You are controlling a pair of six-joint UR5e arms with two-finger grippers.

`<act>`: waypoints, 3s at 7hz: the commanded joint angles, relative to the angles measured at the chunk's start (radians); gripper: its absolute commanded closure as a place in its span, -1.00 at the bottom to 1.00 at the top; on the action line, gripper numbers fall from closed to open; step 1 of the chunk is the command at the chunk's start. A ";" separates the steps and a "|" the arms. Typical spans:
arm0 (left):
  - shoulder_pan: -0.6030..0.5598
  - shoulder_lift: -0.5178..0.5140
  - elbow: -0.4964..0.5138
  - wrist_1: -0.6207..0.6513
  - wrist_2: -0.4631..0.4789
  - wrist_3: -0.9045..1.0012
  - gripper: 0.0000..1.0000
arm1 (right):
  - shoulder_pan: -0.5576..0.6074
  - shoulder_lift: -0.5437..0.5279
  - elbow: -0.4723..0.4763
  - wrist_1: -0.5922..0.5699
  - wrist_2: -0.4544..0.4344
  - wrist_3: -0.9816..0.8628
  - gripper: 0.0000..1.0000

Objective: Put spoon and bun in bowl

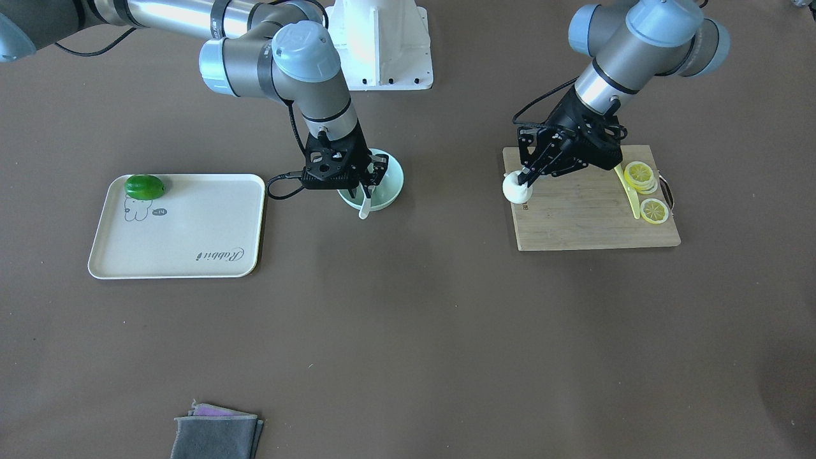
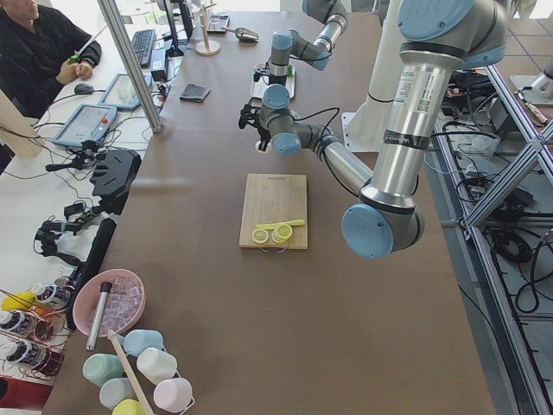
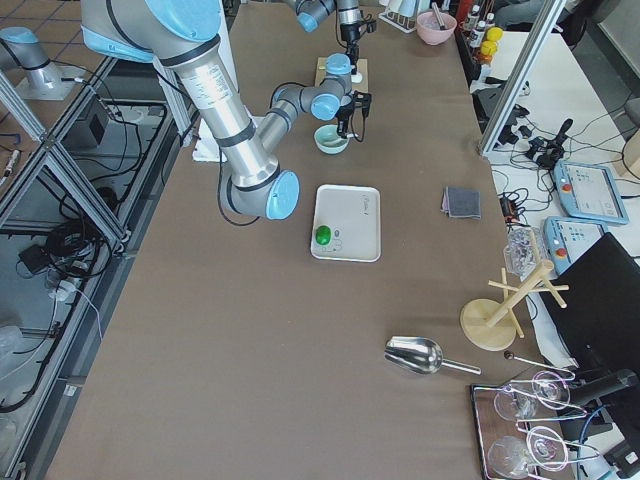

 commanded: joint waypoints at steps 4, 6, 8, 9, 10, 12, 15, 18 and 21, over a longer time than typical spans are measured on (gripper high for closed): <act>0.134 -0.214 0.014 0.106 0.067 -0.171 1.00 | 0.223 -0.128 0.149 -0.006 0.233 -0.126 -1.00; 0.269 -0.337 0.109 0.100 0.212 -0.233 1.00 | 0.318 -0.244 0.183 -0.007 0.289 -0.279 -1.00; 0.327 -0.373 0.166 0.099 0.251 -0.245 1.00 | 0.345 -0.287 0.181 -0.006 0.294 -0.391 -1.00; 0.328 -0.381 0.188 0.093 0.252 -0.250 1.00 | 0.354 -0.313 0.181 -0.004 0.293 -0.419 -1.00; 0.328 -0.391 0.206 0.076 0.252 -0.250 1.00 | 0.357 -0.315 0.181 -0.002 0.294 -0.451 -1.00; 0.328 -0.396 0.208 0.073 0.276 -0.247 -0.96 | 0.383 -0.322 0.178 0.002 0.294 -0.464 -1.00; 0.275 -0.341 0.118 0.153 0.373 -0.218 -0.96 | 0.598 -0.380 0.171 -0.006 0.462 -0.617 -1.00; -0.043 -0.249 -0.042 0.560 0.289 0.177 -0.96 | 0.713 -0.465 0.168 -0.172 0.452 -1.023 -1.00; -0.512 0.044 -0.064 0.524 0.005 0.825 -0.96 | 0.925 -0.539 0.136 -0.397 0.386 -1.360 -1.00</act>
